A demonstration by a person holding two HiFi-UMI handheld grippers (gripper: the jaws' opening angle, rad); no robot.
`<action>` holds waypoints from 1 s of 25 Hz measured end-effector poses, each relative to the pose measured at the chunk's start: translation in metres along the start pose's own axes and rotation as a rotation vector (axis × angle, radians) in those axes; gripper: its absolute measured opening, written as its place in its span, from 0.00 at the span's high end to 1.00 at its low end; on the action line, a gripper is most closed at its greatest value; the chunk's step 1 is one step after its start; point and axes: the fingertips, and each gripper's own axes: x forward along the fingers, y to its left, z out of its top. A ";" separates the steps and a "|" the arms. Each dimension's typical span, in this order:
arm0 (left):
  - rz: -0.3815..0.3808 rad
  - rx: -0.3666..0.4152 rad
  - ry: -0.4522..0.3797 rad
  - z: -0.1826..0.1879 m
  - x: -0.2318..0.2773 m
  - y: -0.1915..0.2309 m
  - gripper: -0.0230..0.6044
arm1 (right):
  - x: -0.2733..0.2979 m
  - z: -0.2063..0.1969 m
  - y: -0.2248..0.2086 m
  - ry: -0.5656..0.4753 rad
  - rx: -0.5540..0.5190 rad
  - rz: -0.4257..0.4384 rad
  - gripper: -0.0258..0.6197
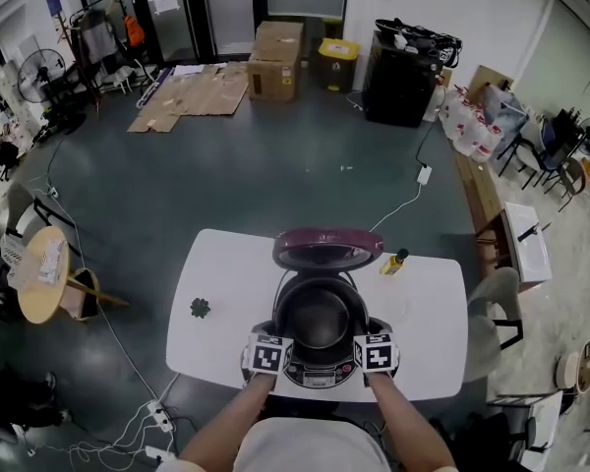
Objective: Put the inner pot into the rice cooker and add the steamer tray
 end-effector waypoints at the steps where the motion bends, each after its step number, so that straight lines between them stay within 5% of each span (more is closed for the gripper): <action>1: -0.001 0.006 0.010 0.000 0.002 0.001 0.78 | 0.002 0.000 0.000 0.008 -0.004 0.001 0.86; 25: 0.127 0.246 0.181 -0.033 0.069 0.026 0.74 | 0.061 -0.037 -0.004 0.180 -0.174 -0.102 0.78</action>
